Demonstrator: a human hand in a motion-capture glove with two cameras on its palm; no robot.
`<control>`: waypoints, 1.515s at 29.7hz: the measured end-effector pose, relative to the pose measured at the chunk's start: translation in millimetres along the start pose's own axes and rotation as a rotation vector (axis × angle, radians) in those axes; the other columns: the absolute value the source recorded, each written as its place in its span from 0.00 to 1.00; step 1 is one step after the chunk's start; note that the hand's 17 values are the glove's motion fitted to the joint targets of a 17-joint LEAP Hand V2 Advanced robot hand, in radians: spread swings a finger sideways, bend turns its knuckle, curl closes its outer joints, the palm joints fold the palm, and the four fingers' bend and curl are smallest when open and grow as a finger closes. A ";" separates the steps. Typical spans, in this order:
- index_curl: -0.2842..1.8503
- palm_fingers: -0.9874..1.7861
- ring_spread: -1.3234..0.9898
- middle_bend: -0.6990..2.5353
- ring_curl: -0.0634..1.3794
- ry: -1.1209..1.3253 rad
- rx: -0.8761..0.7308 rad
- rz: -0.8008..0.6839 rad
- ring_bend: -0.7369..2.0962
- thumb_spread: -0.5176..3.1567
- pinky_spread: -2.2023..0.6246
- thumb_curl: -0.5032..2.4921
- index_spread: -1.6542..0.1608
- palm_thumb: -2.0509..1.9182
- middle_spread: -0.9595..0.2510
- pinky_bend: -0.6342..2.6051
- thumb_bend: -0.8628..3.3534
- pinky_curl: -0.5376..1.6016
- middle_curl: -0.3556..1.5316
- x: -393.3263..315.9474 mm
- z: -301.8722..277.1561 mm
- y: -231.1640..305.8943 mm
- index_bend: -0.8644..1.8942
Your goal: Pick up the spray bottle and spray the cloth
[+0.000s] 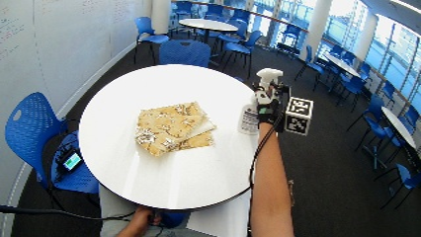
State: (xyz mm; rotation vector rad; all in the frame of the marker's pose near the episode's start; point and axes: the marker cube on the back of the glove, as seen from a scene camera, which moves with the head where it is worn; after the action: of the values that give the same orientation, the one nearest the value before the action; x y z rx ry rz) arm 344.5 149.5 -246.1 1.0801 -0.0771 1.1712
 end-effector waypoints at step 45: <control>0.31 0.88 0.48 0.40 0.37 0.021 0.386 -0.133 0.50 0.35 0.68 0.35 0.76 0.75 0.62 0.35 0.20 0.43 0.46 -64.0 3.6 -44.2 0.37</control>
State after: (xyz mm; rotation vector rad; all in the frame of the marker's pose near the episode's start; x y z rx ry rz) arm 351.6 103.1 -308.2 1.3878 0.2431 1.1014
